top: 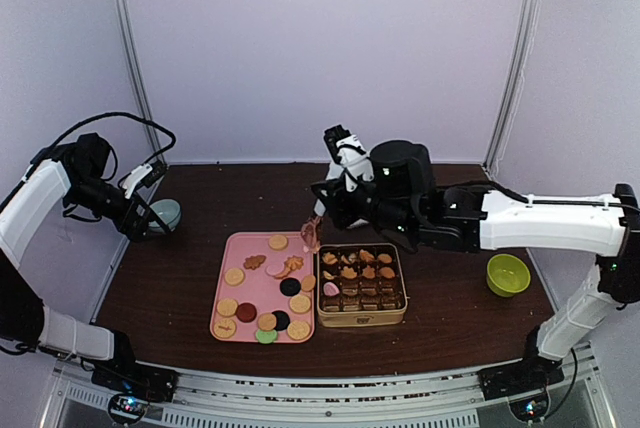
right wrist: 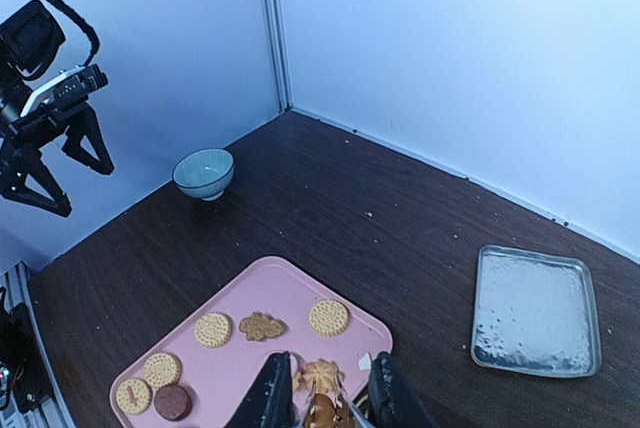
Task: Pack the cookies
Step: Pick up the fake cookies from the plate, then place the fake cookies in the empty pocket of the box.
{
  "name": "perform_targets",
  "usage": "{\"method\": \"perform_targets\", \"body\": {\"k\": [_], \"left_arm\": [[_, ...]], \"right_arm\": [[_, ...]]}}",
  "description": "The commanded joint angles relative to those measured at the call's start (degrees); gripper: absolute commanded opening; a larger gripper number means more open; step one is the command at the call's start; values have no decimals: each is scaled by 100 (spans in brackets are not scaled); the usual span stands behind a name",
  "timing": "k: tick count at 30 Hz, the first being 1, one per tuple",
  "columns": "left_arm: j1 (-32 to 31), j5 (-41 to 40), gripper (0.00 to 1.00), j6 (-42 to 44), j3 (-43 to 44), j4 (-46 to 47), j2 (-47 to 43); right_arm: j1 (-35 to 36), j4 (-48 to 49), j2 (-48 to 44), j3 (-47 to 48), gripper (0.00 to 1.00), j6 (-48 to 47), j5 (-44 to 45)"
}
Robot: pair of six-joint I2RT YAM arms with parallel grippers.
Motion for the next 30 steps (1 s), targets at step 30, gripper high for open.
{"method": "perform_targets", "body": {"k": [30], "left_arm": [[27,166,98,104,58,-42,111]], "right_arm": [[205,-425,-993,-1416,14,82,309]]}}
